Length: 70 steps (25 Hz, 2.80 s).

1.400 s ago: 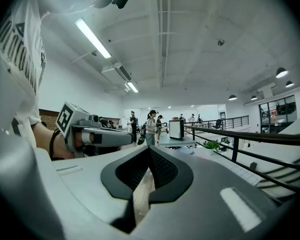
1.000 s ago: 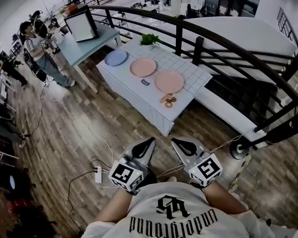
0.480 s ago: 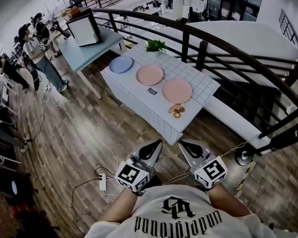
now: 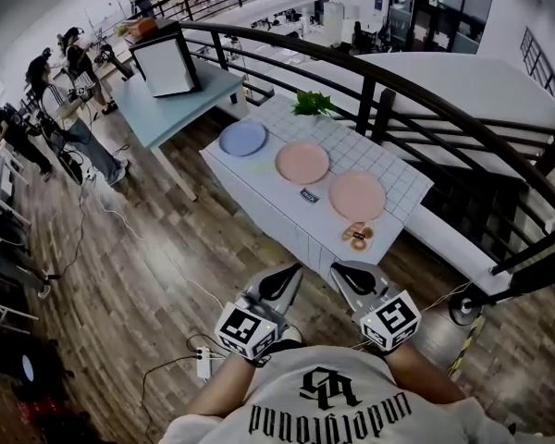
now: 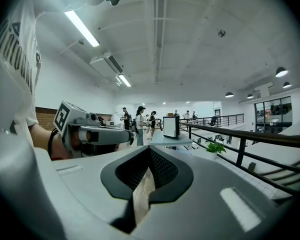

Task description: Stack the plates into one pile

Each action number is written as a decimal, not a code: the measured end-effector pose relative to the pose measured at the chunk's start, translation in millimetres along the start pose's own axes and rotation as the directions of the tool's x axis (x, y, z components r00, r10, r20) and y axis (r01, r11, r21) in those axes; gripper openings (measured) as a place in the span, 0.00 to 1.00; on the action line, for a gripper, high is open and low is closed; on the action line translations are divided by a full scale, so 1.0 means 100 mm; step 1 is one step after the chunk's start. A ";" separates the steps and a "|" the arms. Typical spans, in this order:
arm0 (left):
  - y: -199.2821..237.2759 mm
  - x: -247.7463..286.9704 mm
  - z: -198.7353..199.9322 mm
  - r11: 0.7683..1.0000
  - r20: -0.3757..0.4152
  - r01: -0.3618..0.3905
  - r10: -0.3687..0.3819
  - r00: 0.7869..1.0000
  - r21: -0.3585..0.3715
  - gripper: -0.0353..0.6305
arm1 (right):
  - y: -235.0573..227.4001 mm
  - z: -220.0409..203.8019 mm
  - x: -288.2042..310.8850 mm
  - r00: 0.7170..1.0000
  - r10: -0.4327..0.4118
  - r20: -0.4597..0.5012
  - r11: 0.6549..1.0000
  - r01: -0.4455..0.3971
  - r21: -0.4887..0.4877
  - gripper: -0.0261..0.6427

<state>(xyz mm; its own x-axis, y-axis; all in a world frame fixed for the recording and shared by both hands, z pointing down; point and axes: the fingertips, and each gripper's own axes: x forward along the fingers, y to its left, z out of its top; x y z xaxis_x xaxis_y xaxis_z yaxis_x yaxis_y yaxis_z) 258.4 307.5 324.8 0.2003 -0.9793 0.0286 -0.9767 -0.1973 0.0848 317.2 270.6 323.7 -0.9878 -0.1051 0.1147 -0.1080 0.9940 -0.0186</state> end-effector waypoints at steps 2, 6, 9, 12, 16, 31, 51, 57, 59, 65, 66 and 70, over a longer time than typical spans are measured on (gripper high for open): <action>0.24 -0.04 0.07 1.000 -0.007 0.016 -0.016 1.000 -0.002 0.13 | 0.02 0.08 0.25 1.000 -0.010 -0.004 1.000 0.010 0.004 0.04; 0.58 -0.05 0.15 0.998 -0.026 0.066 -0.065 0.998 0.012 0.13 | 0.03 0.17 0.60 0.999 -0.032 -0.016 0.999 0.032 -0.001 0.04; 0.76 0.01 0.11 0.996 -0.032 0.087 -0.087 0.996 -0.001 0.13 | -0.06 0.14 0.76 0.998 -0.054 -0.028 0.998 0.055 0.020 0.04; 0.87 0.11 0.09 0.994 -0.039 0.108 -0.109 0.993 -0.020 0.13 | -0.17 0.10 0.86 0.996 -0.077 -0.038 0.996 0.078 0.036 0.04; 0.95 0.24 0.06 0.992 -0.045 0.123 -0.124 0.991 -0.020 0.13 | -0.34 0.03 0.95 0.995 -0.086 -0.060 0.995 0.088 0.040 0.04; 1.41 1.12 -0.11 0.998 -0.069 0.044 -0.046 0.997 -0.040 0.13 | -1.44 -0.24 1.22 0.988 -0.040 -0.146 0.996 0.052 0.074 0.04; 1.69 2.66 -1.14 0.992 -0.299 0.017 -0.055 0.953 -0.129 0.13 | -3.43 -1.42 1.12 0.934 -0.087 -0.347 0.952 0.181 0.248 0.04; 1.83 3.03 -1.55 0.987 -0.358 0.011 -0.069 0.931 -0.162 0.13 | -3.87 -1.81 1.11 0.913 -0.103 -0.394 0.934 0.224 0.277 0.04; 1.85 3.14 -1.67 0.985 -0.375 0.014 -0.078 0.924 -0.171 0.13 | -4.00 -1.96 1.10 0.905 -0.108 -0.411 0.926 0.242 0.289 0.04; 1.91 3.43 -2.17 0.980 -0.439 0.015 -0.103 0.893 -0.198 0.13 | -4.32 -2.44 1.01 0.870 -0.124 -0.477 0.901 0.300 0.313 0.04; 1.93 3.46 -2.24 0.979 -0.449 0.012 -0.104 0.888 -0.203 0.13 | -4.36 -2.52 1.01 0.864 -0.123 -0.488 0.896 0.308 0.319 0.05; 1.96 3.59 -2.51 0.977 -0.482 0.010 -0.114 0.869 -0.212 0.13 | -4.52 -2.85 0.98 0.834 -0.131 -0.536 0.890 0.337 0.308 0.11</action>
<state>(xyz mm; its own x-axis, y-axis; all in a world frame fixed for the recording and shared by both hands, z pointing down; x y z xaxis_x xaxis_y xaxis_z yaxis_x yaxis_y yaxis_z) 157.9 -71.9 602.0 0.3226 -0.8065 0.4954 -0.9359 -0.1934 0.2945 300.6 -179.8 626.1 -0.7499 -0.2011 0.6303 -0.4637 0.8392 -0.2840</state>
